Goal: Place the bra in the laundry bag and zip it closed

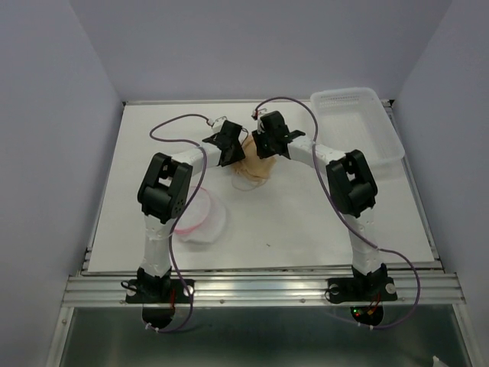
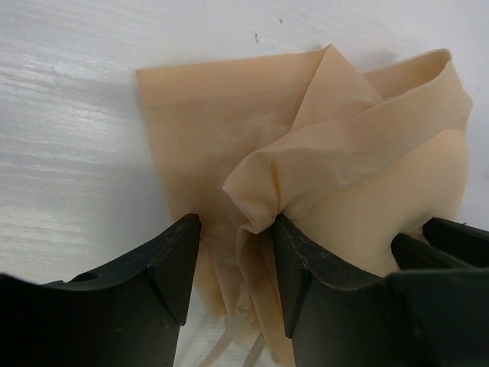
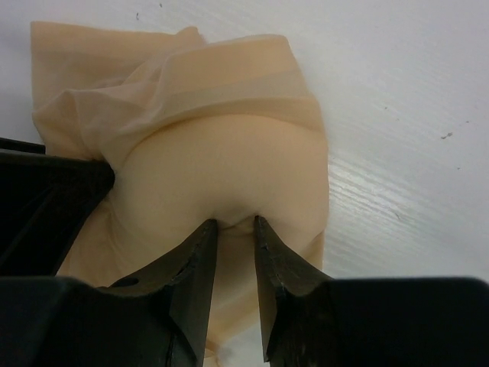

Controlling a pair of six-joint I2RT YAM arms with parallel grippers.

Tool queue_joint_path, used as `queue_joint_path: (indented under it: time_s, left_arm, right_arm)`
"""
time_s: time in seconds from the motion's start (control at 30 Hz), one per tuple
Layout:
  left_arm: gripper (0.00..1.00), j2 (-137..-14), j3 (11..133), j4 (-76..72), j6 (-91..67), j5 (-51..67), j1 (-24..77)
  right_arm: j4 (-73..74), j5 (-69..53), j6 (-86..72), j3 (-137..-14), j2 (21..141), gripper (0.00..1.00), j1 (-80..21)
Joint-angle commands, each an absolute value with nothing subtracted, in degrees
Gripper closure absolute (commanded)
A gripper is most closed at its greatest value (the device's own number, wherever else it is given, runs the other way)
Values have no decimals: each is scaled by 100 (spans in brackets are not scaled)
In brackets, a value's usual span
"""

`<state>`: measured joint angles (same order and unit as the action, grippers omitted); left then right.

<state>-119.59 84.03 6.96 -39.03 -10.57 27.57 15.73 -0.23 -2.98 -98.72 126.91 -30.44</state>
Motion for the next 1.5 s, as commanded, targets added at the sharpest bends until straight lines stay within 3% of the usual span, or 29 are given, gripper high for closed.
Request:
queue_joint_path:
  time_s: [0.0,0.27,0.57,0.73,0.8,0.87,1.1,1.3,1.47]
  left_arm:
    - [47,-12041,8622,730,-3797,-1081,2742]
    - [73,-12339,9165,694,-3586,-888,2742]
    - [76,-12805,10133,729,-3270,-650,3006]
    - [63,-12692,10239,869,-3200,-729,3015]
    - [50,-12473,10239,1114,-3121,-921,3006]
    - [48,-12236,10169,1230,-3033,-1089,3015]
    - [1,-10173,8748,1317,-3031,-1851,2918]
    - [1,-8670,7343,2442,-3892,-2925,2286]
    - [1,-7420,5742,2822,-4596,-2603,1250]
  right_arm:
    - [1591,156,-430,-10081,12691,68,-3085]
    - [1591,896,-562,-9774,12121,61,-3085]
    - [1547,2338,-694,-9449,11031,57,-3032]
    - [1503,1970,-730,-9098,10601,48,-3032]
    - [1486,1776,-729,-9018,10434,47,-3032]
    - [1477,1400,-712,-8878,10310,45,-3032]
    - [942,-455,-448,-7755,9476,32,-3032]
    - [624,-2063,-835,-7444,9596,17,-3119]
    - [598,-2689,-1116,-7848,10221,4,-3673]
